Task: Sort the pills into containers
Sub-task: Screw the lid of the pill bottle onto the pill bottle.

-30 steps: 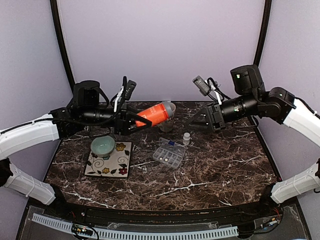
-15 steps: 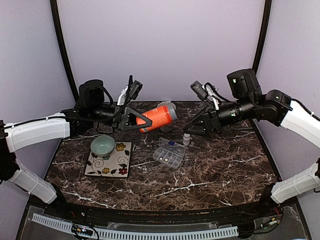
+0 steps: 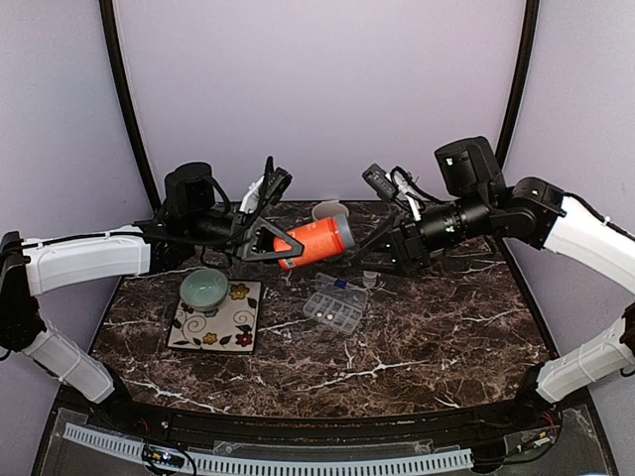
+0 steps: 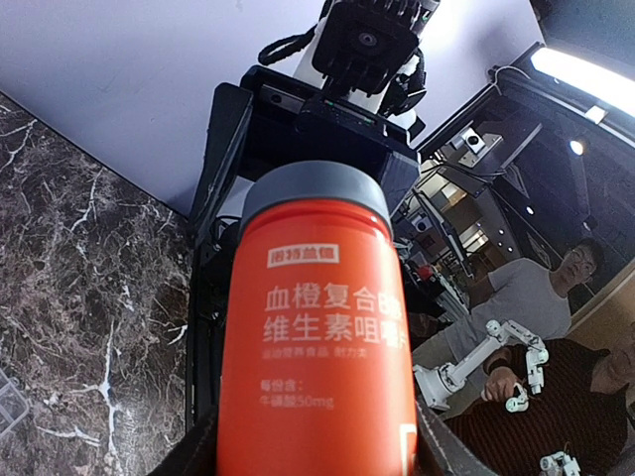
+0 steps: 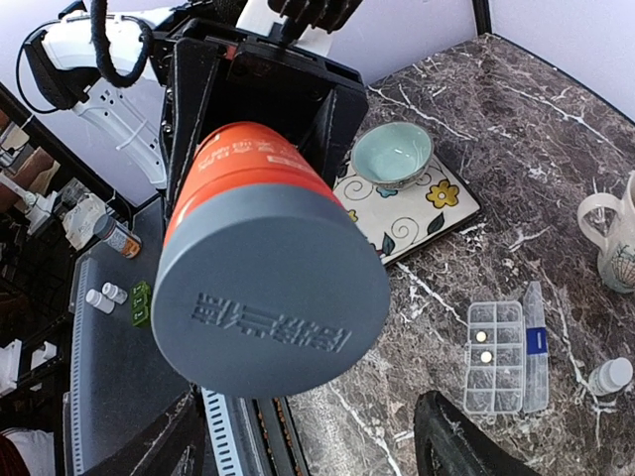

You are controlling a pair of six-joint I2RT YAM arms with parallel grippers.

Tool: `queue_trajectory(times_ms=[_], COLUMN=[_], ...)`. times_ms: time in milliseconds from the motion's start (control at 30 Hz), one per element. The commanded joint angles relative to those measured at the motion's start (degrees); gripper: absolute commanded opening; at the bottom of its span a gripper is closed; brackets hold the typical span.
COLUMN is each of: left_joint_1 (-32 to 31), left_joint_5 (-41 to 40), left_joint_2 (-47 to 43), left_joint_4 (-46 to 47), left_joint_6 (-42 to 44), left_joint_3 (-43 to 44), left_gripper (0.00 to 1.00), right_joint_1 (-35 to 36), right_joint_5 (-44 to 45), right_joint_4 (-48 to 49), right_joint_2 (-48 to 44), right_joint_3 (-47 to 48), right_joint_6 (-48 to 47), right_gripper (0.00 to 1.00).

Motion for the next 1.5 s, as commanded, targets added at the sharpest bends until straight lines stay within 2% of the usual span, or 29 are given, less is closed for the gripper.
queue_trajectory(times_ms=[0, 400, 667, 1133, 1200, 1300, 1467], left_joint_1=[0.26, 0.26, 0.26, 0.22, 0.26, 0.05, -1.44], left_joint_5=[3.22, 5.25, 6.19, 6.8, 6.46, 5.69, 0.35], left_joint_2=[0.52, 2.14, 2.66, 2.74, 2.32, 1.73, 0.46], left_joint_4=[4.79, 7.41, 9.29, 9.11, 8.41, 4.0, -11.45], left_joint_6=[-1.79, -4.13, -5.92, -6.03, -5.27, -1.75, 10.86], left_joint_3=[-0.25, -0.52, -0.8, -1.42, -1.43, -0.3, 4.17], left_gripper=[0.0, 0.0, 0.0, 0.0, 0.0, 0.0, 0.0], right_joint_1=[0.89, 1.54, 1.94, 2.54, 2.69, 2.94, 4.29], right_joint_5=[-1.33, -2.63, -3.33, -5.06, -5.25, -4.96, -1.58], right_joint_4=[3.36, 3.95, 4.33, 5.53, 5.48, 4.99, 0.98], right_joint_2=[1.02, 3.5, 4.15, 4.45, 4.74, 5.43, 7.59], right_joint_3=[2.45, 5.49, 5.79, 6.38, 6.75, 7.48, 11.27], right_joint_6=[-1.0, -1.7, -1.9, 0.38, 1.2, 2.59, 3.85], right_gripper=[0.72, 0.7, 0.64, 0.3, 0.27, 0.26, 0.23])
